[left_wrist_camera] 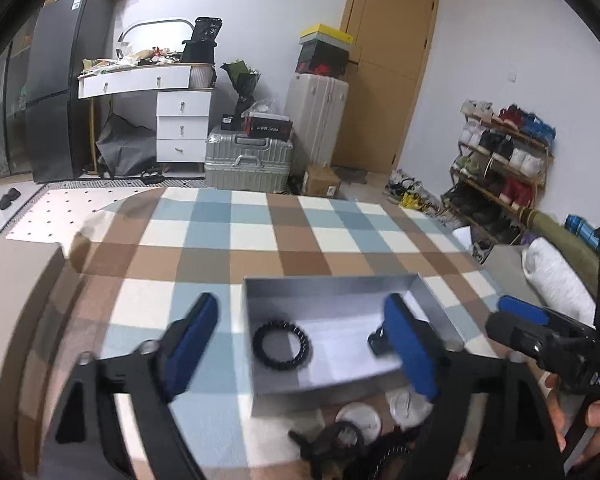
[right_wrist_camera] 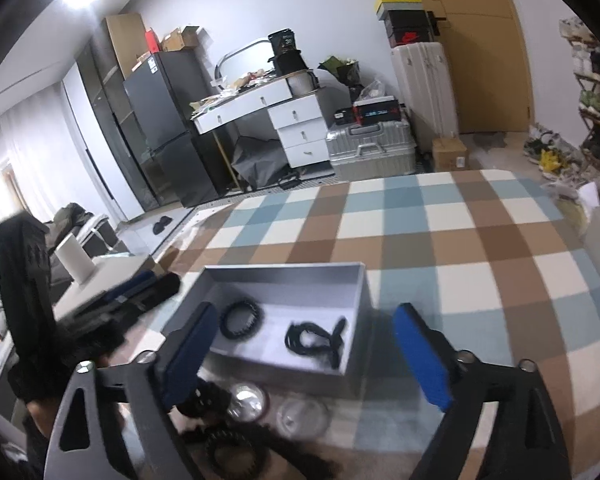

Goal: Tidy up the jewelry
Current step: 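Open the left tool over the box while the right tool releases the claw clip, then withdraw both tools from the grey box back toward the jewelry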

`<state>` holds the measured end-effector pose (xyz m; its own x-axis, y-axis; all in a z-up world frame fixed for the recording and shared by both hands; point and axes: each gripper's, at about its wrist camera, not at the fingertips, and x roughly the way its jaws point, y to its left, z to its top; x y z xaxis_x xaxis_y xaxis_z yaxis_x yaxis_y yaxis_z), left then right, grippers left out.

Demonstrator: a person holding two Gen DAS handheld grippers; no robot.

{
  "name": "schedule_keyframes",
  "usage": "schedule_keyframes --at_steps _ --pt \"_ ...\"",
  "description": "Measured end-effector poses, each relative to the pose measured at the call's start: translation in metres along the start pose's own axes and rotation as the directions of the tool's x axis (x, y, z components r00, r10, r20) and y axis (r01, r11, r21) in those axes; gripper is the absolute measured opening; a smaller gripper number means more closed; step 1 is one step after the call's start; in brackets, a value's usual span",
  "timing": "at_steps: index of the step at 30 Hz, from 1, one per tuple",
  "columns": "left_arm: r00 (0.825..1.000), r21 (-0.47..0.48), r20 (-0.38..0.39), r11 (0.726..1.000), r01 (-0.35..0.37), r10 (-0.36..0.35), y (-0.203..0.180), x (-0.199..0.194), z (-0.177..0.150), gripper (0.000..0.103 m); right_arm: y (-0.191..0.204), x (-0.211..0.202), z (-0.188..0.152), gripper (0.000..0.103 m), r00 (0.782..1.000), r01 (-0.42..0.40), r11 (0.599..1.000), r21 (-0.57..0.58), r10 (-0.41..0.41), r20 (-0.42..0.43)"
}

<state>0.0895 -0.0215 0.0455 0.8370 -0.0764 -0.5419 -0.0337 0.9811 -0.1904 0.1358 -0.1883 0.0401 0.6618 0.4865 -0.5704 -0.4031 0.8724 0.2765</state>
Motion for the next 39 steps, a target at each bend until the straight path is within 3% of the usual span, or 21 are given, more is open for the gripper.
schedule_keyframes --at_steps 1,4,20,27,39 --pt "1.0 0.01 0.005 1.0 -0.007 0.007 -0.001 -0.003 -0.002 0.089 0.0 -0.003 -0.004 0.103 1.0 0.005 1.0 -0.005 -0.006 -0.002" --pt "1.0 0.049 0.015 0.999 -0.018 0.018 -0.003 -0.015 -0.012 0.102 -0.001 -0.011 -0.015 0.103 1.0 0.025 1.0 -0.018 -0.025 -0.016" --pt "0.996 0.077 -0.063 0.995 -0.065 0.07 0.004 -0.039 -0.043 0.102 0.008 -0.041 -0.057 0.103 0.993 0.033 0.997 -0.067 -0.04 -0.11" --pt "0.995 0.106 -0.082 0.993 -0.052 0.06 0.002 -0.047 -0.06 0.102 0.006 -0.04 -0.068 0.103 0.986 0.057 0.994 -0.094 -0.071 -0.153" --pt "0.987 0.129 -0.151 0.991 -0.041 0.061 0.0 -0.038 -0.074 0.102 0.001 -0.023 -0.085 0.103 0.95 0.116 0.973 -0.199 -0.167 -0.265"
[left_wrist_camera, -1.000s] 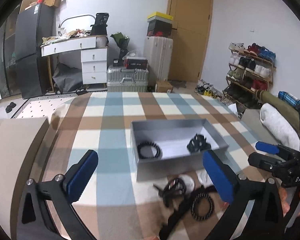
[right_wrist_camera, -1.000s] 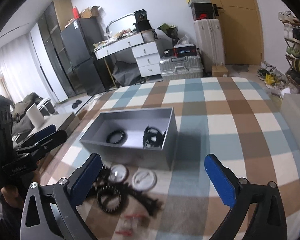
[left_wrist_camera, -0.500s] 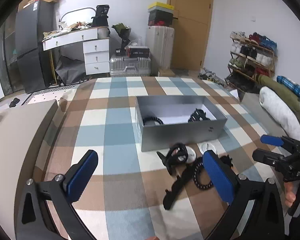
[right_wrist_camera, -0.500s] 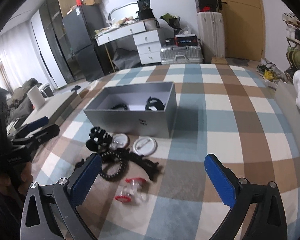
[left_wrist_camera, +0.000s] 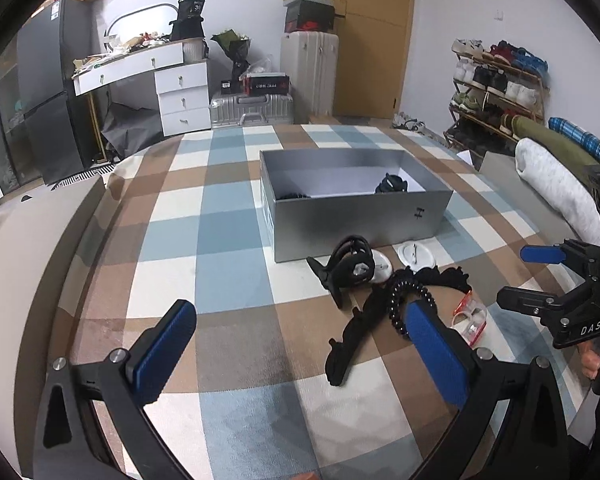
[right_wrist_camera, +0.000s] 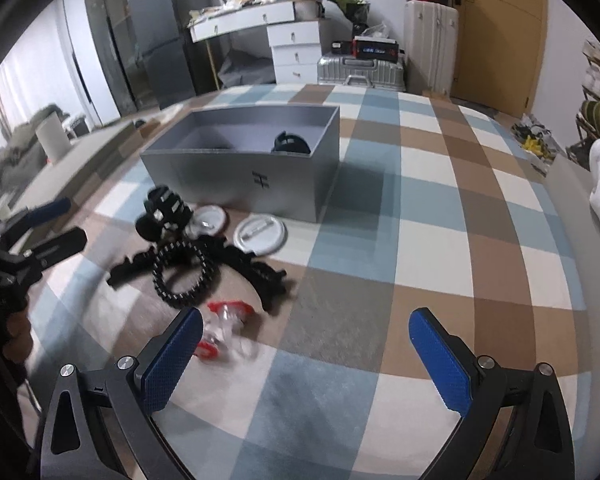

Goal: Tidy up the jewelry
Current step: 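Withdraw both tools from the grey box back toward the jewelry, then lower the right tool onto the red-capped clear bottle and close it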

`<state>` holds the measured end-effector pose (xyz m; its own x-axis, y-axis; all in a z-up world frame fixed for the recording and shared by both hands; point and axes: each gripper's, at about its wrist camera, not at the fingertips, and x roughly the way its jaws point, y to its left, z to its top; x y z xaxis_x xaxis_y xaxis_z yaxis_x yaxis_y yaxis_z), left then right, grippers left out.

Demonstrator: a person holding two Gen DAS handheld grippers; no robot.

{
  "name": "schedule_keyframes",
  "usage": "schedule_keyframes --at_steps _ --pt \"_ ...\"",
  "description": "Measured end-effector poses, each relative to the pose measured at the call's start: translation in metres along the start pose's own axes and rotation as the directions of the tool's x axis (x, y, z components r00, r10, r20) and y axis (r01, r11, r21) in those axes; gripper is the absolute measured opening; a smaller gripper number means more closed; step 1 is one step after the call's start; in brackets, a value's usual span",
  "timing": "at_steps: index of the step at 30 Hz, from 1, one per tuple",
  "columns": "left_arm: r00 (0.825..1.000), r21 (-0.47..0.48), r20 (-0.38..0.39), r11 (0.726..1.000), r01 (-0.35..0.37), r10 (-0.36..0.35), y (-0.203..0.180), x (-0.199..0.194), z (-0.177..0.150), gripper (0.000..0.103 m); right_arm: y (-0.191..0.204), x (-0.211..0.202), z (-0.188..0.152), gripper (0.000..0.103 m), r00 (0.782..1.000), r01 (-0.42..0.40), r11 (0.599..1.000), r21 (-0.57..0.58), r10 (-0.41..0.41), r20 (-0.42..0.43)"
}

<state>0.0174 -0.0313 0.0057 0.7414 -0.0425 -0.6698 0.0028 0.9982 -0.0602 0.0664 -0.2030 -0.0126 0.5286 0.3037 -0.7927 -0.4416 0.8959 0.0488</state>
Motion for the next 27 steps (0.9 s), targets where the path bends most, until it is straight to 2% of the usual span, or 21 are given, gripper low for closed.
schedule_keyframes --at_steps 6,13,27 --pt "1.0 0.023 -0.027 1.0 -0.01 0.011 -0.004 0.004 -0.004 0.102 0.003 0.015 -0.006 0.103 0.998 0.015 0.999 -0.033 -0.017 -0.058" --pt "0.999 0.041 -0.042 0.999 -0.013 0.014 -0.007 0.007 -0.007 0.102 0.008 0.027 -0.009 0.103 0.995 0.033 0.998 -0.045 -0.037 -0.087" --pt "0.997 0.039 -0.072 0.999 -0.018 0.02 -0.006 0.014 -0.008 0.102 0.02 0.034 -0.007 0.103 0.995 0.069 0.997 -0.042 -0.072 -0.068"
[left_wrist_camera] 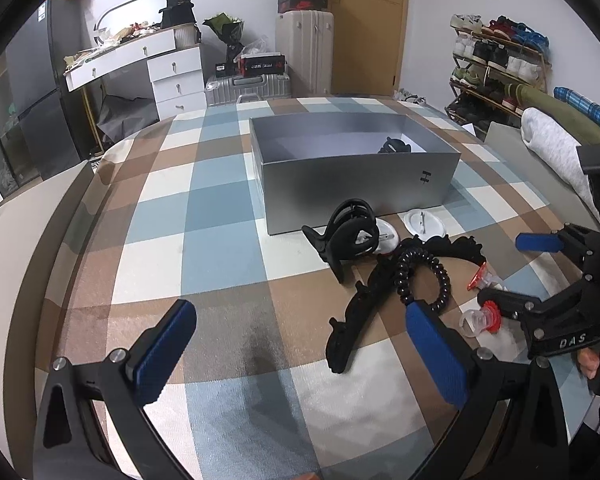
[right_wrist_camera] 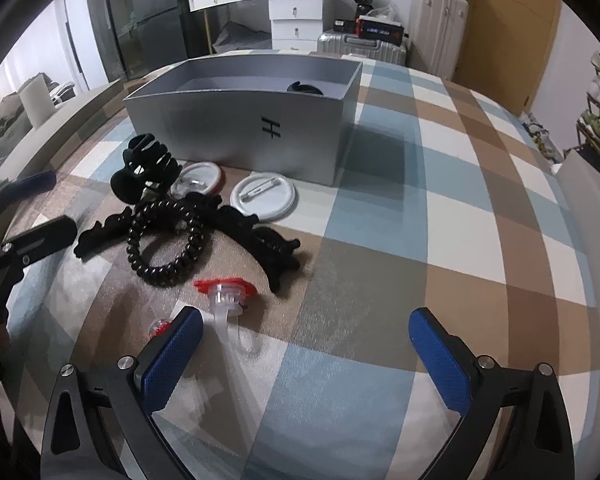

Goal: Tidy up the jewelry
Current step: 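Lower the right tool onto the red-capped clear bottle and close it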

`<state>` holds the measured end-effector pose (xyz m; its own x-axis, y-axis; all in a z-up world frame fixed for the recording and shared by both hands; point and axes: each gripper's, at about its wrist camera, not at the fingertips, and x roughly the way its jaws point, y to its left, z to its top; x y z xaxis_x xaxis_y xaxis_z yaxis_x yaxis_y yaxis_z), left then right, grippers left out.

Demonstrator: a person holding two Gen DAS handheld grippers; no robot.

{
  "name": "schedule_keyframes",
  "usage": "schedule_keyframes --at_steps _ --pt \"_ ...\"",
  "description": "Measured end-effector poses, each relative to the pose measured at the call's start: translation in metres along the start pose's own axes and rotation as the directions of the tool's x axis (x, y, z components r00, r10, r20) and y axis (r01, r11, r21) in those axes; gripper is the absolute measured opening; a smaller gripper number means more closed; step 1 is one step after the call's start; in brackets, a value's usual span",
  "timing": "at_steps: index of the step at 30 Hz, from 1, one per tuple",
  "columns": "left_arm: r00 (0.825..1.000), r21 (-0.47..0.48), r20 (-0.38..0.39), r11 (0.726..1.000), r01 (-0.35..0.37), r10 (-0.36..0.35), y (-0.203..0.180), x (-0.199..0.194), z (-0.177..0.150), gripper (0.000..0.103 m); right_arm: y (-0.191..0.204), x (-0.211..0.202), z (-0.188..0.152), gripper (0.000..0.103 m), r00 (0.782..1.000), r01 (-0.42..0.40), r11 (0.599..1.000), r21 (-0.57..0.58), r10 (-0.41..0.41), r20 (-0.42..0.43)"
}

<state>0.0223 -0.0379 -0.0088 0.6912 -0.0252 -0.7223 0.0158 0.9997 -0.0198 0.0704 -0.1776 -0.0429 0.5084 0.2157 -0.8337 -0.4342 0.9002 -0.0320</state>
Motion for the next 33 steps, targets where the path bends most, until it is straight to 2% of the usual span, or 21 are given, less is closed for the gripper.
schedule_keyframes --at_steps 8,12,15,19,22,23,25,31,33 --pt "1.0 0.001 -0.002 1.0 -0.004 0.004 0.0 0.001 0.0 0.102 -0.01 -0.002 0.002 0.103 0.996 0.085 0.996 0.034 -0.086 0.015" --pt "1.0 0.002 -0.001 1.0 -0.004 0.004 0.0 0.001 0.0 0.102 -0.019 -0.005 0.002 0.103 0.997 0.071 0.996 0.061 -0.073 0.023" --pt "1.0 0.002 -0.006 1.0 -0.007 0.007 0.001 0.001 0.0 0.102 -0.015 -0.006 0.002 0.103 0.996 0.082 0.995 0.051 -0.083 0.023" --pt "1.0 0.001 -0.004 1.0 -0.003 0.003 0.001 0.001 0.0 0.102 -0.007 -0.009 0.003 0.103 0.998 0.044 0.998 0.042 -0.046 0.039" --pt "1.0 0.002 -0.009 1.0 -0.005 0.005 0.0 0.002 -0.001 0.102 -0.003 -0.007 0.004 0.101 0.998 0.045 0.998 0.048 -0.047 0.047" --pt "1.0 0.003 -0.009 1.0 -0.006 0.006 0.0 0.002 -0.001 0.102 -0.003 -0.006 0.004 0.096 0.998 0.043 0.998 0.052 -0.046 0.045" --pt "1.0 0.004 -0.007 1.0 -0.006 0.006 0.0 0.002 -0.001 0.102 -0.002 -0.005 0.004 0.079 0.999 0.023 0.998 0.061 -0.025 0.044" --pt "1.0 -0.001 -0.011 1.0 -0.009 0.009 0.001 0.002 -0.001 0.102 0.004 -0.019 0.004 0.072 0.995 -0.053 0.999 0.012 0.052 0.088" --pt "1.0 0.001 -0.009 1.0 -0.006 0.006 0.001 0.001 -0.001 0.102 0.004 -0.016 0.004 0.058 0.995 -0.07 0.997 0.014 0.068 0.071"
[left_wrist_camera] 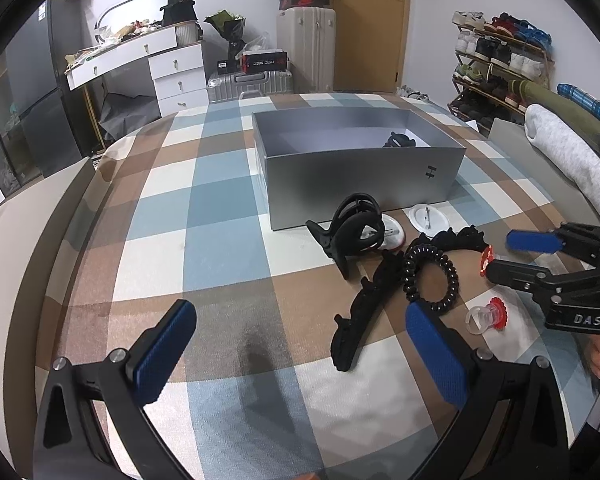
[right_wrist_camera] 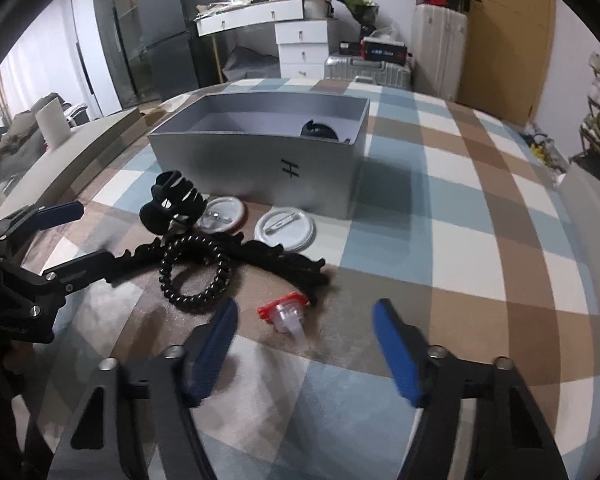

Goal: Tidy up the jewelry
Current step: 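Lower the right tool onto the red-capped clear bottle and close it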

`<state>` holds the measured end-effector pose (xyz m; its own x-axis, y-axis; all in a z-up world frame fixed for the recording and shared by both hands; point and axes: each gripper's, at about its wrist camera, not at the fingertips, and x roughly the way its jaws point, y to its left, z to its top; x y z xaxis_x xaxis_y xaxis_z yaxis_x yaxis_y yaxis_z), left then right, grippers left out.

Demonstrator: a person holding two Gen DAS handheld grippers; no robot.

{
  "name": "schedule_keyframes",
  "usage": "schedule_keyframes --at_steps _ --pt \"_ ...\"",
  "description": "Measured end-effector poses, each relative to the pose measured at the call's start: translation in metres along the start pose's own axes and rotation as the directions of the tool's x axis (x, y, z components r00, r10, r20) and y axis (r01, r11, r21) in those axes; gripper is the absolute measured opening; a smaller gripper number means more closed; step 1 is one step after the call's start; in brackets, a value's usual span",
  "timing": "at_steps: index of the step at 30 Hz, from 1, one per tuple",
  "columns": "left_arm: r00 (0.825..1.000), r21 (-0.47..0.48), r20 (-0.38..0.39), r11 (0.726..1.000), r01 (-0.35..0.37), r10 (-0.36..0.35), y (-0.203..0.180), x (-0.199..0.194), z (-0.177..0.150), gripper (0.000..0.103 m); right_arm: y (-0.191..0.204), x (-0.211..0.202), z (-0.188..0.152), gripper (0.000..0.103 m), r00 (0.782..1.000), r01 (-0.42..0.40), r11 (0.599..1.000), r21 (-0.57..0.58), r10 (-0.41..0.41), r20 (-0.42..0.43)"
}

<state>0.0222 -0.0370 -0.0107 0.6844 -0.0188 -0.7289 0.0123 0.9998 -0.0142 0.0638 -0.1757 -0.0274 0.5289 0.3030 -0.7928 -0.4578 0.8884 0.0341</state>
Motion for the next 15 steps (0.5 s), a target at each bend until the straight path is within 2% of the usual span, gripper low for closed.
schedule_keyframes --at_steps 1,3,5,10,13,15 --pt "1.0 0.001 -0.001 1.0 0.0 0.0 0.0 0.001 0.0 0.102 0.0 0.002 0.0 0.052 1.0 -0.003 1.0 0.0 0.003 -0.006" --pt "1.0 0.002 -0.003 1.0 0.0 0.0 0.0 0.002 0.0 0.102 0.001 0.005 -0.001 0.047 1.0 -0.01 1.0 -0.003 0.01 -0.015" --pt "1.0 0.001 -0.006 1.0 -0.001 0.001 0.0 0.002 0.0 0.102 0.004 0.004 -0.001 0.046 1.0 -0.014 1.0 -0.013 0.014 -0.013" --pt "1.0 -0.002 -0.01 1.0 0.004 -0.004 0.0 0.004 0.0 0.102 0.012 0.005 -0.004 0.021 0.999 -0.036 0.998 -0.054 0.034 -0.033" --pt "1.0 -0.004 -0.017 1.0 0.002 -0.002 0.0 0.005 0.0 0.102 0.012 0.004 -0.005 0.016 0.999 -0.049 0.997 -0.061 0.047 -0.028" --pt "1.0 -0.003 -0.017 1.0 0.006 -0.006 0.0 0.005 0.0 0.102 0.011 0.001 -0.004 0.016 0.997 -0.077 0.995 -0.055 0.077 -0.013"
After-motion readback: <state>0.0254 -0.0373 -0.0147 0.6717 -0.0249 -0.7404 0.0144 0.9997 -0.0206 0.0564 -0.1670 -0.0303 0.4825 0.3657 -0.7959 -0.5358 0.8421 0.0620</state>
